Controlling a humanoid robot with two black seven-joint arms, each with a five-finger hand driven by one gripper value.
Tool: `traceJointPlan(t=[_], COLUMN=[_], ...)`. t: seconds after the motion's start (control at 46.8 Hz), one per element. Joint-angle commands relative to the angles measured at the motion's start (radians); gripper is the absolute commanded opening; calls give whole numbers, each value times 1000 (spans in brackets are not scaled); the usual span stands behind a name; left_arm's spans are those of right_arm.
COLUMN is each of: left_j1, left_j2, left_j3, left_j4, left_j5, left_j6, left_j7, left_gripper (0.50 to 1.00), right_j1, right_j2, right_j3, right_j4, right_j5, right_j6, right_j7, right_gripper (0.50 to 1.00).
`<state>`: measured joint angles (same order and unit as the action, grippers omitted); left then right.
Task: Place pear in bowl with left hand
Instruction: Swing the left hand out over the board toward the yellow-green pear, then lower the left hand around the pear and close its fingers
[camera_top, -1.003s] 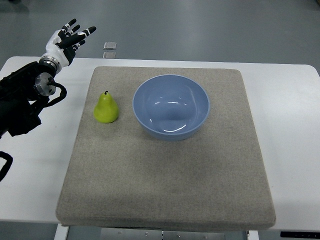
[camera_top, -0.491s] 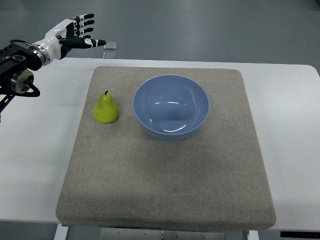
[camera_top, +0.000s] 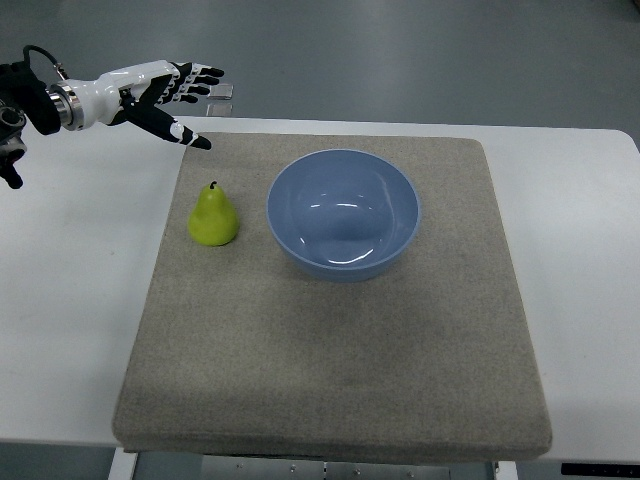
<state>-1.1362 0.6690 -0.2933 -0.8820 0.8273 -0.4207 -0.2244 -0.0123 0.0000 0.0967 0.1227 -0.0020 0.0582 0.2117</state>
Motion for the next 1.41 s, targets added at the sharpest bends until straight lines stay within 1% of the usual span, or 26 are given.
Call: traceJointPlan(t=[0.0, 0.043, 0.235, 0.384, 0.598, 0.704, 1.217, 1.388], left_j1=[-19, -23, -31, -36, -33, -25, 12, 36], left_j2=[24, 32, 30, 44, 47, 44, -19, -20], left_j3=[0, 0, -1, 0, 0, 0, 0, 6], left_j4=[-43, -54, -69, -129, -132, -133, -123, -121], left_j5=[58, 88, 213, 272, 389, 457, 478, 486], left_j6=[-49, -59, -64, -81, -110, -110, -102, -102], left_j7=[-1, -1, -3, -6, -15, -16, -15, -15], left_gripper=[990, 990, 990, 990, 990, 988, 990, 990], right_j1=[0, 0, 0, 0, 0, 0, 0, 0], right_j2=[0, 0, 0, 0, 0, 0, 0, 0], right_j3=[0, 0, 0, -2, 0, 0, 0, 0], right_j4=[0, 0, 0, 0, 0, 0, 0, 0], right_j5=[0, 0, 0, 0, 0, -1, 0, -1], right_j6=[0, -1, 0, 0, 0, 0, 0, 0], right_j7=[0, 0, 0, 0, 0, 0, 0, 0], right_gripper=[926, 926, 926, 926, 926, 926, 926, 926])
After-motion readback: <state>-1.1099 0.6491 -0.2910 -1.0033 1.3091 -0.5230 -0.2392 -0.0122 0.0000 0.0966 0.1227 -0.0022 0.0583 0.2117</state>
